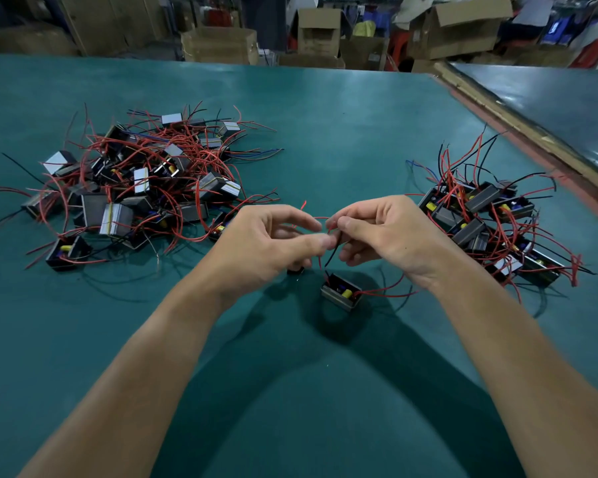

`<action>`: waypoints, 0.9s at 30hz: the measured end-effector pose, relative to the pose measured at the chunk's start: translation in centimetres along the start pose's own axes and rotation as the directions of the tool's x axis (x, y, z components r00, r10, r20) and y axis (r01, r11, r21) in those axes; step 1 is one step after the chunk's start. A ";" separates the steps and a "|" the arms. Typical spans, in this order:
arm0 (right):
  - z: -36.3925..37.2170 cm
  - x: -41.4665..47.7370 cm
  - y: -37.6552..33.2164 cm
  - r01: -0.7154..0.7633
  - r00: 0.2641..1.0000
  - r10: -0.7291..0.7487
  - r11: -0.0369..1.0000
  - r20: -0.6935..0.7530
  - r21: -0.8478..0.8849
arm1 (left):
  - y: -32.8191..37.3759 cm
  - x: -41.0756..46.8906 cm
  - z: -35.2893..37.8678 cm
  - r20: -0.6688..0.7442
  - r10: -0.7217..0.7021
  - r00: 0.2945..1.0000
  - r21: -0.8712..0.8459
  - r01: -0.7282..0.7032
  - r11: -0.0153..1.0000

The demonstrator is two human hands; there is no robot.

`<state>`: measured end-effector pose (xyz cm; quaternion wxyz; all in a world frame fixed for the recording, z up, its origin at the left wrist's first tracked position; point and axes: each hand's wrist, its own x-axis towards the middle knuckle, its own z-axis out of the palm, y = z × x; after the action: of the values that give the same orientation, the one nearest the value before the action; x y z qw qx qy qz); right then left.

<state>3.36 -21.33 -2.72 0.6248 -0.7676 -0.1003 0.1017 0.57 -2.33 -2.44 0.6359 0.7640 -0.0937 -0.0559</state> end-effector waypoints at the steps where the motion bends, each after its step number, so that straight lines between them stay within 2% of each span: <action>1: 0.0 0.0 -0.1 0.000 1.000 0.001 1.000 0.004 -0.015 | 0.2 0.0 -0.1 -0.009 -0.016 1.000 -0.027 0.016 1.000; 6: 0.3 -0.2 -0.4 -0.021 1.000 0.023 0.997 0.016 -0.067 | 0.3 0.4 -0.6 -0.052 -0.090 0.995 -0.052 0.088 0.995; 12: 0.5 -0.2 -0.2 -0.021 1.000 0.023 0.992 0.020 -0.122 | -0.6 0.3 -0.4 -0.046 0.016 0.999 0.263 -0.004 0.965; 18: 0.6 0.1 0.4 -0.008 0.999 0.015 0.986 0.041 -0.167 | -1.0 0.2 -0.4 0.001 0.100 0.995 0.531 -0.085 0.843; 23: 0.6 0.2 0.7 -0.024 0.988 0.059 0.970 0.139 -0.244 | -1.7 0.5 -0.6 -0.046 0.140 0.989 0.636 -0.079 0.768; 27: 0.8 -0.1 0.6 -0.061 0.965 0.116 0.972 0.237 -0.228 | -2.1 0.8 -1.1 -0.125 0.133 0.983 0.616 -0.028 0.787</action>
<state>3.05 -20.77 -3.48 0.5139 -0.8165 -0.1538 0.2134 1.75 -1.11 -4.26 0.3619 0.9257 -0.0872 0.0668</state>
